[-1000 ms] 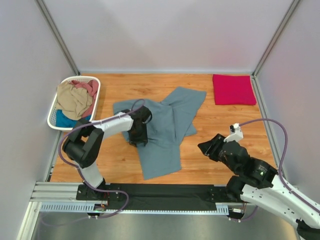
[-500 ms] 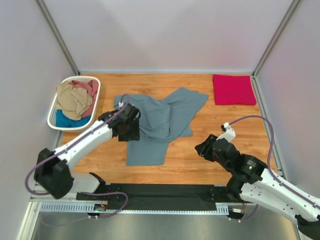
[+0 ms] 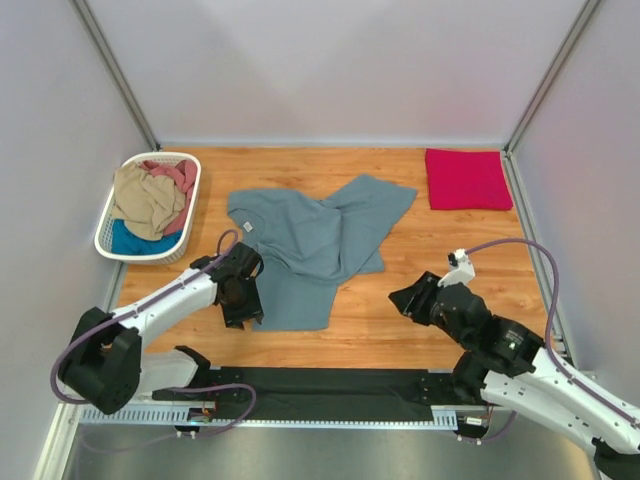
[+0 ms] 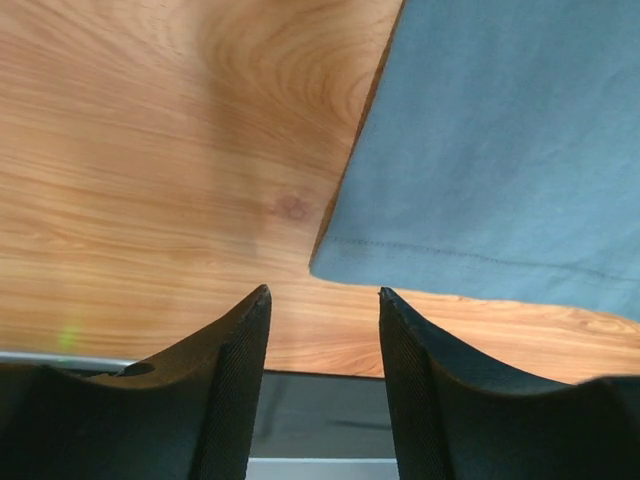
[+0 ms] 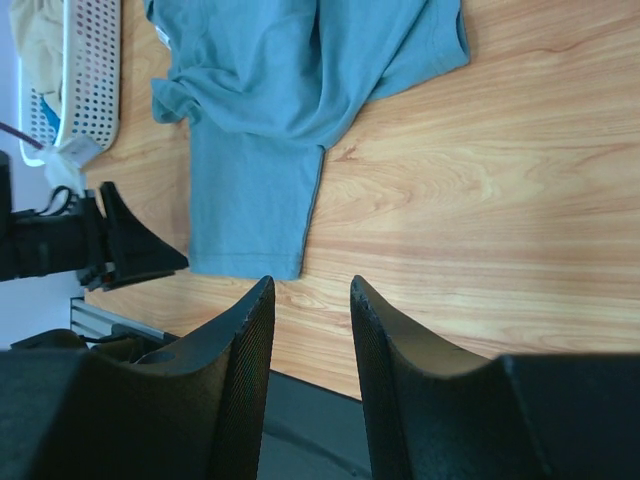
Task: Fold and stack the t-shirts
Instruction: Flatten the tshirt out
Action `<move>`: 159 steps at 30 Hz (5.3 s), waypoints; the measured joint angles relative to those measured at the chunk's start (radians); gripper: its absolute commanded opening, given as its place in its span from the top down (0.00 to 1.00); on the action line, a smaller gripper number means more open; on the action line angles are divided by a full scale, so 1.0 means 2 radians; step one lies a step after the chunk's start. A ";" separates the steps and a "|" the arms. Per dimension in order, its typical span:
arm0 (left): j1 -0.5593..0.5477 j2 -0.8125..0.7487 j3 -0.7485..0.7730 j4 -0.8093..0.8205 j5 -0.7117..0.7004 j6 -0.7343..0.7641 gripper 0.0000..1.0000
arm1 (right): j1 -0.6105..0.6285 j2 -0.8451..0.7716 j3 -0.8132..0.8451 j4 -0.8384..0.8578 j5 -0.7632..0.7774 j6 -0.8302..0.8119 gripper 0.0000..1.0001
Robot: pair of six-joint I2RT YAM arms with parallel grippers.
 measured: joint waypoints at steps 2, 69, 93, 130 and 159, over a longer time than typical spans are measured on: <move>0.000 0.022 -0.007 0.017 0.011 -0.005 0.49 | 0.000 -0.017 -0.002 -0.002 0.000 0.000 0.62; 0.011 -0.189 0.200 -0.125 -0.170 0.093 1.00 | -0.394 0.728 0.351 0.155 -0.039 -0.116 0.64; 0.013 -0.154 0.353 -0.148 -0.181 0.101 1.00 | -0.401 0.543 0.446 -0.011 -0.023 -0.193 1.00; 0.203 0.251 0.921 -0.018 -0.009 0.029 1.00 | -0.484 0.636 0.978 -0.016 -0.098 -0.229 1.00; 0.249 -0.167 0.687 -0.082 0.127 0.071 1.00 | -0.521 0.173 0.625 -0.175 -0.215 -0.258 1.00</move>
